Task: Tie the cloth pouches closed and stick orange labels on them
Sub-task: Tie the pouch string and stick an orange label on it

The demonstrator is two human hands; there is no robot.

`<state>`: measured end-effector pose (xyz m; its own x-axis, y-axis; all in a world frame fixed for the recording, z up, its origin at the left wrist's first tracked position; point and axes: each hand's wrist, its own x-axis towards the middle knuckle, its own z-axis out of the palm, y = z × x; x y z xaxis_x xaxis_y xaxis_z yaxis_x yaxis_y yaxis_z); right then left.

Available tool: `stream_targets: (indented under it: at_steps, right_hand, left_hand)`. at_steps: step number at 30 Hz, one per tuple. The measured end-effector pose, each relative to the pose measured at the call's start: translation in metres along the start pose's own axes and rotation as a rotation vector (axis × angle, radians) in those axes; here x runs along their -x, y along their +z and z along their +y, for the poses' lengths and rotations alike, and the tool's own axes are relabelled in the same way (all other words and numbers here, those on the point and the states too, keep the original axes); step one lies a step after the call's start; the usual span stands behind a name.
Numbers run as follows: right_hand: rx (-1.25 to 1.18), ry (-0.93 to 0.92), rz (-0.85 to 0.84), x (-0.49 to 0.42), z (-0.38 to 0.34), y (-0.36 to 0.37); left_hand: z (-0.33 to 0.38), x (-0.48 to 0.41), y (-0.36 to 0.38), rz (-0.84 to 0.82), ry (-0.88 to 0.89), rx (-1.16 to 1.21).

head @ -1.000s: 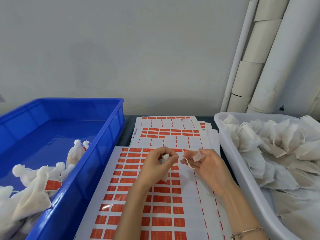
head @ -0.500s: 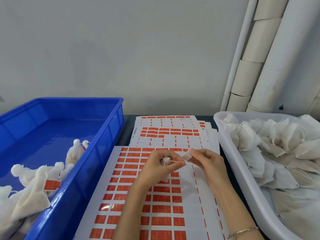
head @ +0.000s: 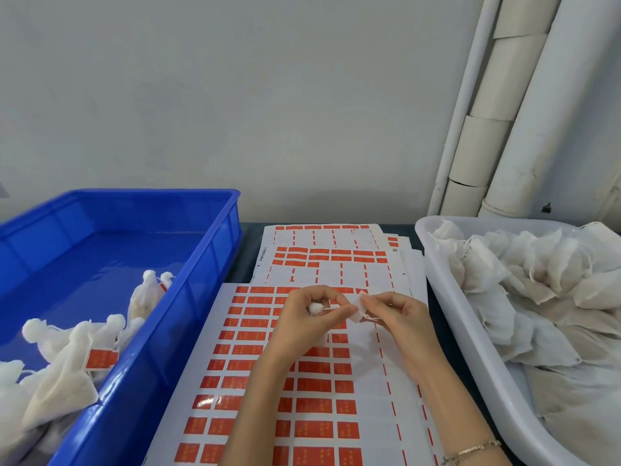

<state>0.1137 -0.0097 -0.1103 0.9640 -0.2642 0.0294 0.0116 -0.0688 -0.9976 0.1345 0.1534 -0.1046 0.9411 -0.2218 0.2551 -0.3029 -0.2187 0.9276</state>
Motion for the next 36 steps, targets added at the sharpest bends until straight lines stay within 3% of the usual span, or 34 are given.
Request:
stream_targets:
  at_steps: [36]
  right_hand:
    - [0.046,-0.013,-0.097,0.0048,-0.0021,-0.002]
  left_hand:
    - [-0.0006,0.0,-0.0012,0.031,-0.045,-0.063]
